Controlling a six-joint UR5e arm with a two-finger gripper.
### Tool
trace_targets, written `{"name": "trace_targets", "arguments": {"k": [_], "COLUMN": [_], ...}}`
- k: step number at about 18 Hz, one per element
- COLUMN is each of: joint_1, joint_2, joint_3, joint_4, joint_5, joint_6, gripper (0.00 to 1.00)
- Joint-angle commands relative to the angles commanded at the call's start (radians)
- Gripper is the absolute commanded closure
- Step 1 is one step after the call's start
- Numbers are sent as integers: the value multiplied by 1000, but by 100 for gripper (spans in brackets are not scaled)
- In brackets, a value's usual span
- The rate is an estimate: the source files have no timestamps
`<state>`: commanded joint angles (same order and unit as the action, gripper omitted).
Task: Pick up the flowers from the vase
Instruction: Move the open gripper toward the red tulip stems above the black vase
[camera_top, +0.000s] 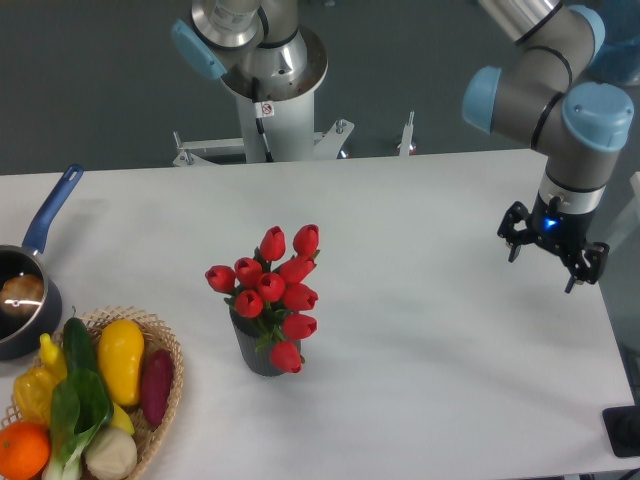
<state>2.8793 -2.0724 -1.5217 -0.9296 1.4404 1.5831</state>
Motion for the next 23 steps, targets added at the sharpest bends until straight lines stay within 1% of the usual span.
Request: {"name": "trace_targets", "arguments": {"k": [4, 6, 7, 8, 10, 11, 12, 13, 16, 19, 21, 23], "joint_1": [-3, -15, -14, -5, 38, 57, 61, 58, 20, -38, -92, -110], "joint_2": [2, 5, 6, 8, 15, 41, 67, 75, 90, 97, 106, 107], "joint_3": [0, -5, -12, -29, -130, -164, -195, -213, -254, -308, -330, -342], "joint_4": [3, 3, 5, 5, 11, 9, 9, 9, 8, 6, 8, 6], "joint_5": [-12, -50, -95, -170, -356, -426, -469, -491, -515, -596, -671, -794], "joint_6": [3, 6, 5, 3, 9, 11, 12, 9, 12, 11, 11, 9], "gripper": [0, 0, 0, 0, 0, 0, 0, 0, 0, 0, 0, 0]}}
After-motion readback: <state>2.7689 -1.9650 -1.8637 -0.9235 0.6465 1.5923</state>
